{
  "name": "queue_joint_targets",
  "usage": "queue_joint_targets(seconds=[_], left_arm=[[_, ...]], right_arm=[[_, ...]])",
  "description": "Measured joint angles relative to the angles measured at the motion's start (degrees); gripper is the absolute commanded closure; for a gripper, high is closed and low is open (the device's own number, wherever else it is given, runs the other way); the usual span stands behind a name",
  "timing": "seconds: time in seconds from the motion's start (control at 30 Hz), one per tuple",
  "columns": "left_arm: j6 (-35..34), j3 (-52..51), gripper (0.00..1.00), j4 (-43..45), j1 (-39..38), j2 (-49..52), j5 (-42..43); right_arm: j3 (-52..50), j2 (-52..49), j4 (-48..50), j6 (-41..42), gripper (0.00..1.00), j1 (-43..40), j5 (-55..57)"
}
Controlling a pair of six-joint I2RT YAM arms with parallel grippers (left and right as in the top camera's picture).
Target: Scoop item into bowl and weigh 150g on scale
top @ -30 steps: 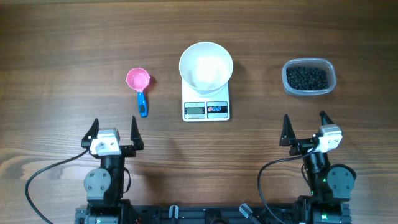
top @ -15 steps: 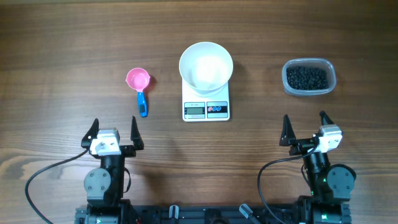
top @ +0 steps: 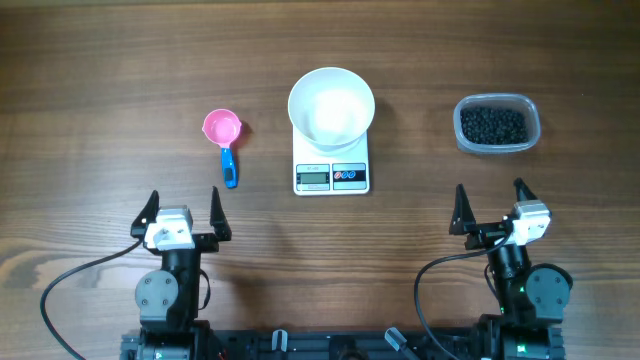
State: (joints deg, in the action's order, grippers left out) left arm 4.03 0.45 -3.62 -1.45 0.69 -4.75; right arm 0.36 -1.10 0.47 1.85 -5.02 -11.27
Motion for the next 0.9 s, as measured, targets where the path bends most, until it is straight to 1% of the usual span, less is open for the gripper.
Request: queue_joint_targets(seconds=[0.63, 0.73, 0.83, 0.87, 0.9], left_arm=[[0.4, 0.0, 0.0, 0.1, 0.0, 0.0, 0.0], [1.8, -0.1, 0.0, 3.1, 0.0, 0.0, 0.0], [1.9, 0.0, 0.0, 5.4, 0.0, 0.0, 1.9], [1.7, 0.1, 0.0, 4.9, 0.0, 0.0, 2.5], [0.9, 0.9, 0.0, 2.5, 0.0, 0.1, 3.2]], right_arm=[[0.0, 0.0, 0.0, 0.0, 0.0, 0.0, 0.0], [0.0, 0.0, 0.0, 0.0, 0.0, 0.0, 0.0], [0.0, 0.0, 0.0, 0.0, 0.0, 0.0, 0.0], [0.0, 0.0, 0.0, 0.0, 0.0, 0.0, 0.0], [0.0, 0.0, 0.0, 0.0, 0.0, 0.0, 0.0]])
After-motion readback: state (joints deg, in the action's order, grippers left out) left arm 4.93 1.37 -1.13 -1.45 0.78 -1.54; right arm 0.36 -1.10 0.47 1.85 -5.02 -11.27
